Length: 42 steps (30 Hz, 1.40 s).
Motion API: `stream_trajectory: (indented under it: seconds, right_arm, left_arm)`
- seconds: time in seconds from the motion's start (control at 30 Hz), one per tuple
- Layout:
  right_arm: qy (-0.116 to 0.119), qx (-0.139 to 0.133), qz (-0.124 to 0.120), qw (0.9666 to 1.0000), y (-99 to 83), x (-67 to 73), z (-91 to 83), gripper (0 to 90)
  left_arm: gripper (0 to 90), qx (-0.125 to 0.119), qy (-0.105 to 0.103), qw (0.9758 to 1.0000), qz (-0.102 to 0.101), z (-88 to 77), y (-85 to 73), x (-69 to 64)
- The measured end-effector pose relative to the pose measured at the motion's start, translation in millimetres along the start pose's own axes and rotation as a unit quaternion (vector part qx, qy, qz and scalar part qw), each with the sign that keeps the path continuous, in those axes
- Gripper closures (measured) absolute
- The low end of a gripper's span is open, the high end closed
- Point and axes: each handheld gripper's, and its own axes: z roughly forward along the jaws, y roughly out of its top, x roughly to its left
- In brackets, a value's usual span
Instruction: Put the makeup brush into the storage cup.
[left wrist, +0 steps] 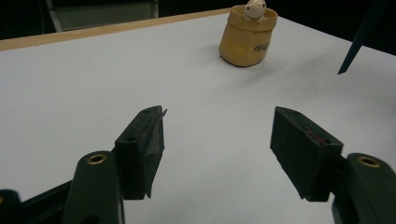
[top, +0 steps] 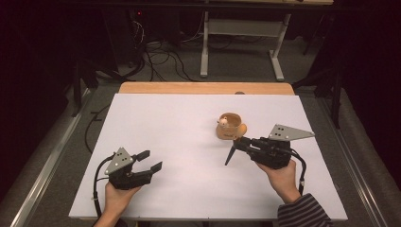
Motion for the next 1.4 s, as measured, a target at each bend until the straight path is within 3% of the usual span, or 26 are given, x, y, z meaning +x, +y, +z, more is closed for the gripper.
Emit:
stream_trajectory:
  seconds: [0.87, 1.4]
  right_arm:
    - [-0.023, -0.005, 0.01, 0.9997, 18.6, -18.3, -1.5, 79.1]
    - [-0.037, -0.015, 0.021, 0.999, 24.7, -30.6, 0.7, 79.1]
  left_arm:
    - [23.8, -0.001, -0.016, 0.9998, -0.015, 0.3, 1.4, 2.2]
    - [22.8, 0.0, -0.01, 0.9999, -0.013, 0.3, 1.9, 2.1]
